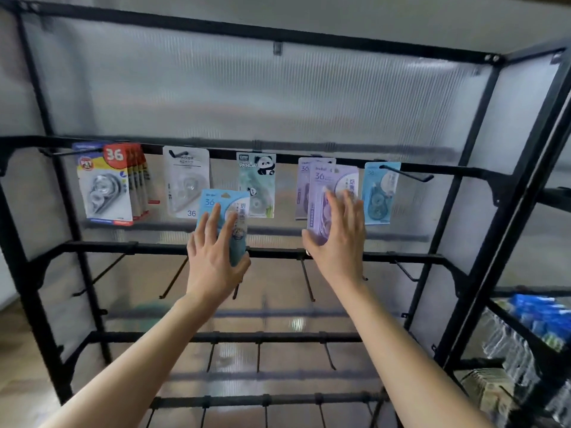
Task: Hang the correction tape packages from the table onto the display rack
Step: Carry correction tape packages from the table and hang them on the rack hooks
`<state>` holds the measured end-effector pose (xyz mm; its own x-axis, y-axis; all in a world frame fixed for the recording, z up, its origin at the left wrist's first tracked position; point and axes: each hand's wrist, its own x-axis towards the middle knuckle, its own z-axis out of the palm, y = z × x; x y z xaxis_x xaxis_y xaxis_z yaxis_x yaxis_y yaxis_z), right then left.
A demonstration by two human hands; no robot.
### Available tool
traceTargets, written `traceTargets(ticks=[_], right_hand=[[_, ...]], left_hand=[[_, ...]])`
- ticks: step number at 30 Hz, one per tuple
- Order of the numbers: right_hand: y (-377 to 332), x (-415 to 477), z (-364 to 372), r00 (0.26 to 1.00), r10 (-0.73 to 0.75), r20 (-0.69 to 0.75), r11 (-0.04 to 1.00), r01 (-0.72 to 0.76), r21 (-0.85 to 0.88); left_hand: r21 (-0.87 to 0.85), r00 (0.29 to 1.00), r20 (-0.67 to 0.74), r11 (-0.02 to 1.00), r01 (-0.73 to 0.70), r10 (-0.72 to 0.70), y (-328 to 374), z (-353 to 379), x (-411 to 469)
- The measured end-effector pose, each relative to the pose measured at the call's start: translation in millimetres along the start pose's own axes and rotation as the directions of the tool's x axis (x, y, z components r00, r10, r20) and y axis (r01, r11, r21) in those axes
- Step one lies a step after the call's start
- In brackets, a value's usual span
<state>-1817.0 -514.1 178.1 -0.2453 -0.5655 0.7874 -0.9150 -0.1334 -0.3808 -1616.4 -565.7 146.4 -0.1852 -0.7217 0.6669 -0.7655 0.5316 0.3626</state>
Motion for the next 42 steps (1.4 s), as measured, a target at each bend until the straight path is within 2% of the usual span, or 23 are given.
traceTargets(ticks=[12, 22, 26, 30, 34, 38, 42], right_hand=[[37.6, 37.2, 13.7, 0.99, -0.137, 0.02, 0.99, 0.136, 0.046], [53.2, 29.1, 26.3, 0.976, -0.202, -0.079, 0.979, 0.204, 0.017], [59.8, 42.1, 40.1, 0.986, -0.163, 0.03, 0.986, 0.163, 0.018], [66.6, 67.7, 59.7, 0.972, -0.098, 0.213, 0.987, 0.123, -0.107], [69.2, 82.9, 70.2, 0.958, -0.06, 0.28, 0.98, 0.11, -0.168], [70.6, 79.4, 67.8, 0.958, -0.1, 0.268, 0.987, 0.131, -0.097], [71.0, 59.1, 53.6, 0.983, -0.15, 0.103, 0.985, 0.139, 0.104]], left_hand=[[0.066, 0.999, -0.015, 0.997, 0.029, -0.028, 21.4, 29.3, 10.9], [0.078, 0.998, -0.042, 0.995, 0.057, -0.054, 22.9, 36.8, 14.0], [0.084, 0.997, -0.041, 0.994, 0.066, -0.062, 24.1, 37.0, 13.8], [0.085, 0.997, -0.048, 0.994, 0.065, -0.061, 26.1, 37.3, 14.2], [0.089, 0.997, -0.047, 0.994, 0.065, -0.061, 26.4, 37.1, 12.8], [0.075, 0.997, -0.055, 0.995, 0.062, -0.058, 27.6, 36.0, 12.7], [0.048, 0.997, -0.065, 0.998, 0.036, -0.033, 28.8, 34.1, 10.9]])
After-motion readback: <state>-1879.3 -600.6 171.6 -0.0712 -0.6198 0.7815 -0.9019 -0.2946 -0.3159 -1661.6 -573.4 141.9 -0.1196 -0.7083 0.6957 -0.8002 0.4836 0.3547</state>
